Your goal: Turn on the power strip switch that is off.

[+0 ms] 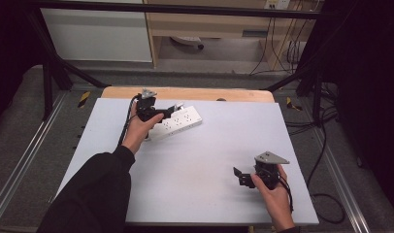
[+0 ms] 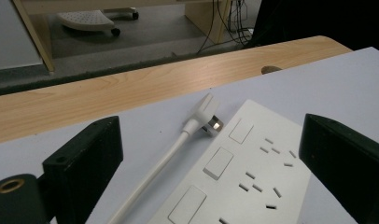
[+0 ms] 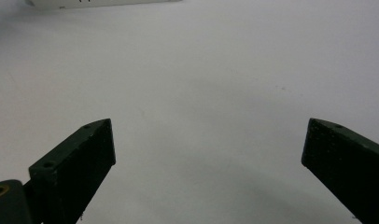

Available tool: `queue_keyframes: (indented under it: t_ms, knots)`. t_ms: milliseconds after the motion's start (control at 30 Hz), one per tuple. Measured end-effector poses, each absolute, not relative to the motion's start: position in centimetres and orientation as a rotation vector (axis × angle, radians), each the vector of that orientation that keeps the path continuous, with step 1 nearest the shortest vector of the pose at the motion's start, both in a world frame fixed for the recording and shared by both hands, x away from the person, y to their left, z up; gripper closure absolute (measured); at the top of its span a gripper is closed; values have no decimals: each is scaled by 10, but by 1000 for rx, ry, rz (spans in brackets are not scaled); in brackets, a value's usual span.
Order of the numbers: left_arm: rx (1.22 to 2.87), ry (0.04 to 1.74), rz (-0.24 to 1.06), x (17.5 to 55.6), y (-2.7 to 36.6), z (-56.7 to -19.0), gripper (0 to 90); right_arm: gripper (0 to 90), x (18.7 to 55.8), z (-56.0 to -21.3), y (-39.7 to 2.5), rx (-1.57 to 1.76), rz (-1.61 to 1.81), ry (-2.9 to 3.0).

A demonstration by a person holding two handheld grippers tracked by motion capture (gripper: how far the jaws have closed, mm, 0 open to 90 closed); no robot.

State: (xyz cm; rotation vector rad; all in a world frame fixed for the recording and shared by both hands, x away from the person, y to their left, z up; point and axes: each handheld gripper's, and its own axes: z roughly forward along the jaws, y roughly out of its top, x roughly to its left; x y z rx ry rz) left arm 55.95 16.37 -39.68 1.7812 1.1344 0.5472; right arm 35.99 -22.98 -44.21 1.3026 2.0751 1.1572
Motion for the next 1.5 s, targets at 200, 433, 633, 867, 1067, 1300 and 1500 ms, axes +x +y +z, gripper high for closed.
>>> queue_keyframes:
  t_ms: [200, 433, 633, 867, 1067, 1300, 1500]
  knots:
    - [1769, 1147, 539, 561, 163, -399, 64, 33, 360, -442, -230, 1306, 1161, 2073]
    - [1781, 1170, 551, 564, 163, -405, 72, 33, 360, -442, -231, 1298, 1156, 2073]
    - [1794, 1182, 550, 566, 161, -408, 77, 33, 360, -442, -231, 1300, 1159, 2071]
    - [1811, 1208, 542, 565, 159, -411, 113, 33, 360, -442, -231, 1302, 1160, 2070]
    - [1817, 1196, 555, 564, 157, -412, 224, 33, 360, -441, -231, 1305, 1162, 2069]
    - [1819, 1227, 482, 566, 154, -420, 367, 32, 360, -442, -231, 1305, 1157, 2072]
    - [1845, 1234, 466, 567, 150, -424, 422, 32, 360, -442, -232, 1307, 1152, 2072]
